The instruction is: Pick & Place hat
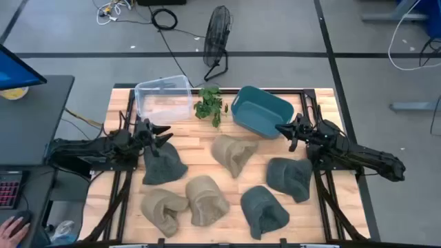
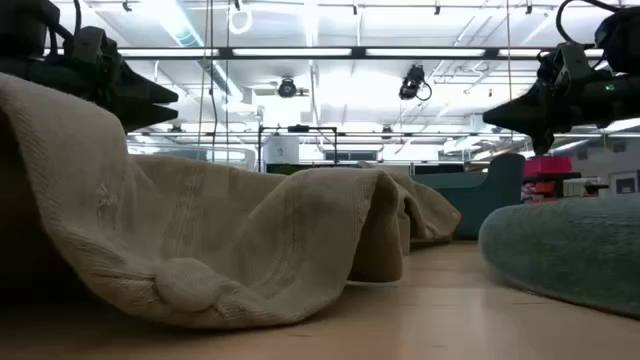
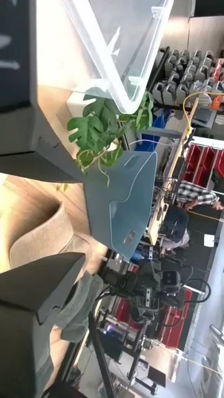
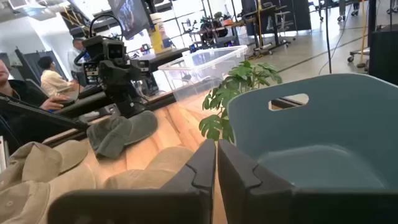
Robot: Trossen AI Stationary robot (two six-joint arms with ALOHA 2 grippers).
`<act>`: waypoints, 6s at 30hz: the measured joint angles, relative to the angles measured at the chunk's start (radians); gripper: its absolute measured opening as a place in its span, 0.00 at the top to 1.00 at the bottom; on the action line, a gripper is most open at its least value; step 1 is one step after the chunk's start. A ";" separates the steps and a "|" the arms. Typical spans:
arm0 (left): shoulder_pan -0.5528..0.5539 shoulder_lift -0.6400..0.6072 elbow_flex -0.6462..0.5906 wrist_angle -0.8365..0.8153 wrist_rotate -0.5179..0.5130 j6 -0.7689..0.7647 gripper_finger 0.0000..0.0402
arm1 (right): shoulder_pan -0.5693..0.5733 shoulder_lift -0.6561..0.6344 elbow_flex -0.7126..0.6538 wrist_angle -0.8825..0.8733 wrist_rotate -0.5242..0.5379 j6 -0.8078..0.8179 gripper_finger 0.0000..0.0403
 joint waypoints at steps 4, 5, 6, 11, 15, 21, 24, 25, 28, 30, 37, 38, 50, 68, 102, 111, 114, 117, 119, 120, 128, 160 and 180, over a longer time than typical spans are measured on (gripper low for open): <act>0.000 0.000 0.000 0.000 0.000 0.000 0.51 | 0.000 0.000 0.000 0.000 0.000 0.000 0.94; 0.000 0.000 0.000 0.000 0.000 0.000 0.51 | 0.000 0.000 0.000 0.000 0.000 0.000 0.94; 0.000 0.000 0.000 0.000 0.000 0.000 0.51 | 0.000 0.000 0.000 0.000 0.000 0.000 0.94; 0.000 0.000 0.000 0.000 0.000 0.000 0.51 | 0.000 0.000 0.000 0.000 0.000 0.000 0.94; 0.000 0.000 0.000 0.000 0.000 0.000 0.51 | 0.000 0.000 0.000 0.000 0.000 0.000 0.94; 0.000 0.000 0.000 0.000 0.000 0.000 0.51 | 0.000 0.000 0.000 0.000 0.000 0.000 0.94; 0.000 0.000 0.000 0.000 0.000 0.000 0.51 | 0.000 0.000 0.000 0.000 0.000 0.012 0.94; 0.000 0.000 0.000 0.000 0.000 0.000 0.51 | 0.000 0.000 0.000 0.000 0.000 0.027 0.94; 0.000 0.000 0.000 0.000 0.000 0.001 0.51 | 0.000 0.000 0.000 0.000 0.000 0.057 0.94; 0.000 0.000 0.000 0.000 0.000 0.000 0.51 | 0.000 0.000 0.000 0.001 0.020 0.057 0.94; 0.000 0.000 0.000 0.001 -0.017 -0.199 0.51 | 0.000 0.000 0.000 -0.007 0.042 0.065 0.94; 0.000 0.000 0.000 0.001 -0.023 -0.223 0.51 | 0.000 0.000 0.000 -0.007 0.042 0.065 0.94; 0.000 0.012 0.073 0.156 0.027 -0.242 0.51 | 0.000 0.000 0.001 0.261 0.041 0.173 0.94; -0.001 0.467 0.719 -0.294 0.055 -0.033 0.51 | 0.015 0.499 0.600 -0.066 -0.240 -0.100 0.59; -0.001 0.538 0.848 -0.364 0.055 0.027 0.51 | 0.293 1.556 0.842 -0.215 0.006 -0.818 0.46; -0.001 0.538 0.848 -0.404 0.055 0.027 0.51 | 0.293 1.552 0.842 -0.215 0.005 -0.775 0.94; -0.001 0.537 0.848 -0.410 0.055 0.026 0.51 | 0.293 1.510 0.845 -0.229 -0.033 -0.703 0.95; -0.001 0.538 0.848 -0.410 0.055 0.026 0.51 | 0.293 1.445 0.906 -0.317 -0.045 -0.623 0.97; -0.001 0.537 0.848 -0.411 0.055 0.026 0.51 | 0.293 1.394 0.973 -0.396 -0.044 -0.624 0.98; -0.001 0.538 0.848 -0.411 0.055 0.026 0.51 | 0.293 1.367 1.008 -0.434 -0.033 -0.635 0.98; -0.001 0.537 0.848 -0.412 0.055 0.026 0.51 | 0.245 1.231 1.256 -0.734 0.222 -0.888 0.99; -0.001 0.537 0.848 -0.412 0.055 0.019 0.51 | -0.083 1.439 1.043 -0.666 0.277 -1.440 0.97; -0.001 0.538 0.848 -0.412 0.055 -0.033 0.51 | -0.013 1.433 1.043 -0.698 0.471 -1.370 0.61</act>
